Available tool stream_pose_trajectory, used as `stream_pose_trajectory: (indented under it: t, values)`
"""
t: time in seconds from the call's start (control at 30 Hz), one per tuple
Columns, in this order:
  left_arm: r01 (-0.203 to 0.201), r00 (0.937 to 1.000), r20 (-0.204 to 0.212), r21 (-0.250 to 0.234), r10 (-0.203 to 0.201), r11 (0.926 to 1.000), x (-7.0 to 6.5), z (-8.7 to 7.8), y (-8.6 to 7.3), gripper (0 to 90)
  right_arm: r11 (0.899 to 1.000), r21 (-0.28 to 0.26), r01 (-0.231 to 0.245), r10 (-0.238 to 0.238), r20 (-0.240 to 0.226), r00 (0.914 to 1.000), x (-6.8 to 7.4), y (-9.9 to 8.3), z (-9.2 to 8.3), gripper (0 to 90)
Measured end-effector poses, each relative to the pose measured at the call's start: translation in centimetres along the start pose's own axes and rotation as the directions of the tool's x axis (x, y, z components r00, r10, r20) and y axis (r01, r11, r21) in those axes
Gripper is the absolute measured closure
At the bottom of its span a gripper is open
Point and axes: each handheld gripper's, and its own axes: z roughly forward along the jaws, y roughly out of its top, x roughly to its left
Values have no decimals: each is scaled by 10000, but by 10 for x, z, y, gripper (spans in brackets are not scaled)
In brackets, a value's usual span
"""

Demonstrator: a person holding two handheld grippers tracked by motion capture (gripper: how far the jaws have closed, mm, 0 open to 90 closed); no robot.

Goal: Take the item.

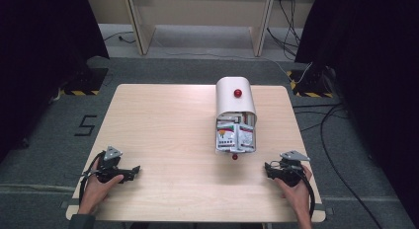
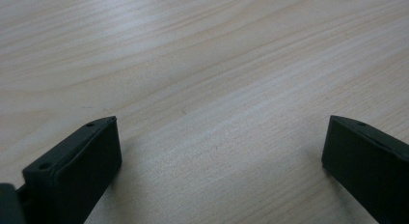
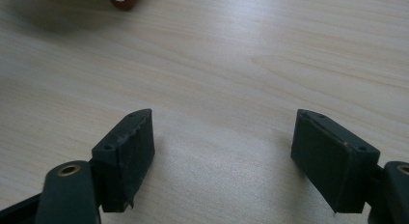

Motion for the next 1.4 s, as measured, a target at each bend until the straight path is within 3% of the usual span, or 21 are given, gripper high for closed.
stream_pose_trajectory:
  t: [0.27, 0.43, 0.47, 0.67, 0.97, 1.4]
  values:
    - [16, 10000, -2, -10, -16, 10000, 0, 0, 0, 0, 9985, -143, 520, -516, 258, 9983, 4, -1, -4, 294]
    - [22, 10000, -4, -10, -22, 10000, 0, 0, 0, 0, 9985, -448, 327, -321, 148, 9994, 3, 0, -9, 286]
    - [36, 10000, -13, -15, -36, 10000, 0, 0, 0, 0, 9982, -590, 128, -124, 79, 9999, 3, 2, -14, 272]
    - [41, 10000, -20, -13, -41, 10000, 0, 0, 0, 0, 9942, -1012, 352, -350, 46, 9994, 4, 9, -29, 268]
    - [41, 10000, -19, -14, -41, 10000, 0, 0, 0, 0, 9883, -1522, 90, -141, -320, 9994, 6, 19, -51, 277]
    - [44, 10000, -20, -19, -44, 10000, 0, 0, 0, 0, 9767, -2016, 730, -880, -669, 9939, 28, 38, -85, 309]
